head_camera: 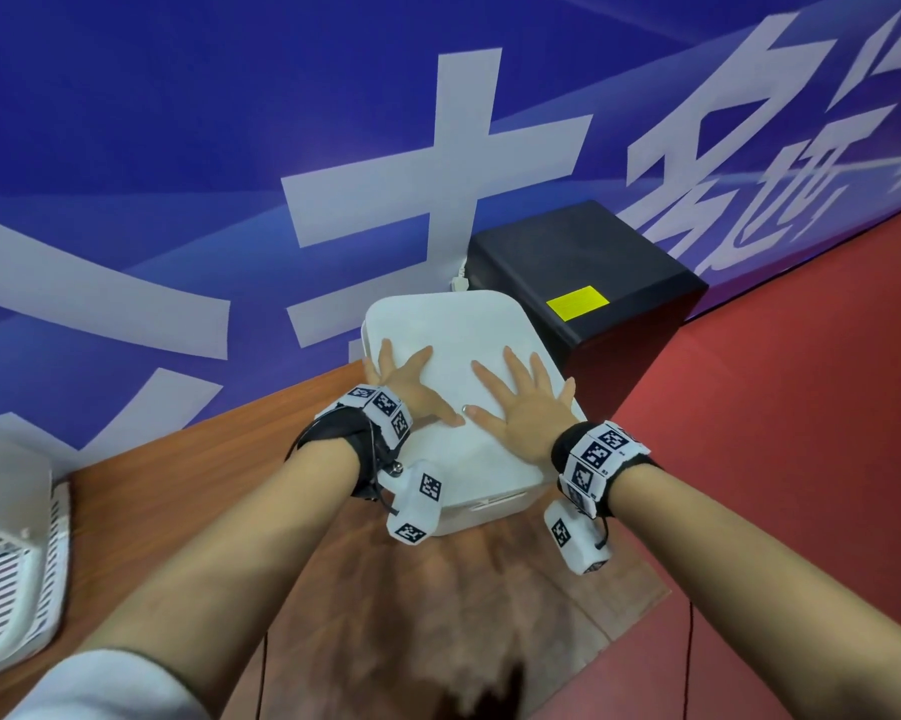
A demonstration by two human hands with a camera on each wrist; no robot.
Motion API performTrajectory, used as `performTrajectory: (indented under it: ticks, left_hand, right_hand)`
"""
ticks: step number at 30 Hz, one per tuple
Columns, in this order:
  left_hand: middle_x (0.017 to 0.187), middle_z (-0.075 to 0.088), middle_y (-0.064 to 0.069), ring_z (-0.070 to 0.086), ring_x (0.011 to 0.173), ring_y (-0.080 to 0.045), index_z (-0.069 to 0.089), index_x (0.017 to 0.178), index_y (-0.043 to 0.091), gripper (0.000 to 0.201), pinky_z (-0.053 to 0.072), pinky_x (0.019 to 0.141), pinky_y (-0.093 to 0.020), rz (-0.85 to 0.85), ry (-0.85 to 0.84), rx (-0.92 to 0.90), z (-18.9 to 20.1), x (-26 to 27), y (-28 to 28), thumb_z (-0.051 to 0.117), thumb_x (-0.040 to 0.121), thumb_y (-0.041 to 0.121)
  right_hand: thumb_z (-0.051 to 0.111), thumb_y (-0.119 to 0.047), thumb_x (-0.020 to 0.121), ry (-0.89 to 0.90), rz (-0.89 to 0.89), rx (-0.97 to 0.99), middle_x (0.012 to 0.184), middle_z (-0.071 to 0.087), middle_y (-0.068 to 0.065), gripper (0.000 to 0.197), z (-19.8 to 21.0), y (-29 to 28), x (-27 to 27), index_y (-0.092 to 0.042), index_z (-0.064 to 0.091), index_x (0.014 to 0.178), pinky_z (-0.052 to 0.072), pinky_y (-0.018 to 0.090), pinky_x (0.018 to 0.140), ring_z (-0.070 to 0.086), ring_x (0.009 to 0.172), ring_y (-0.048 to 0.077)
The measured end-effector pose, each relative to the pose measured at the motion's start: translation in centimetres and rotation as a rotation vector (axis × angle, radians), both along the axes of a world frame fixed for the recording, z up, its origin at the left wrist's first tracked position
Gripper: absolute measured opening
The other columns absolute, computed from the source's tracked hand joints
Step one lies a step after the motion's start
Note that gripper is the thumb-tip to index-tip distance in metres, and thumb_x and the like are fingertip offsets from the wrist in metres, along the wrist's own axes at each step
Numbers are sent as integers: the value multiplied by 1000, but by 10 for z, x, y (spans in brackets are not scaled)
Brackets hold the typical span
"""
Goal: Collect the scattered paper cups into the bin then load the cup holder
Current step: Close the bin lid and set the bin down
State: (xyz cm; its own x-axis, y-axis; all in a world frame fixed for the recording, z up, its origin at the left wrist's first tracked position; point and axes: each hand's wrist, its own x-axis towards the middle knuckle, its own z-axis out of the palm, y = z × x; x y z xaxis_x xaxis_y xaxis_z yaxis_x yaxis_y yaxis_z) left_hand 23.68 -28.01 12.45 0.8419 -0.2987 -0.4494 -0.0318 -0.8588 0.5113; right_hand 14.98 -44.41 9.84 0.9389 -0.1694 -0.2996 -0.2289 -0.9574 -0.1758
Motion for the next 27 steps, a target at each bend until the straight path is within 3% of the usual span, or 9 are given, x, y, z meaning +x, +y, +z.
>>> performTrajectory:
  ticks: [13,23,27]
  left_hand:
    - [157,-27,3,-22,145,-32,8,150,45,115,4,120,-49,14,41,-25,-13,-3,1,83,62,46]
    - [156,-28,0,-32,141,-32,6,150,45,118,-3,118,-47,19,-7,-52,-33,-1,-3,82,59,56]
    - [158,-24,1,-27,143,-31,9,151,42,115,-2,119,-47,20,-34,-65,-30,-5,-2,81,61,54]
  right_hand:
    - [16,-77,86,-105,0,-44,160,-16,-11,67,-18,-1,0,-56,-5,145,3,68,111,-16,148,25]
    - [9,-76,82,-113,19,-86,160,-19,-9,71,-32,-5,6,-54,-8,147,1,70,110,-20,147,26]
    - [17,-77,86,-122,8,-51,160,-16,-12,67,-29,-8,5,-55,-4,146,4,67,111,-17,148,24]
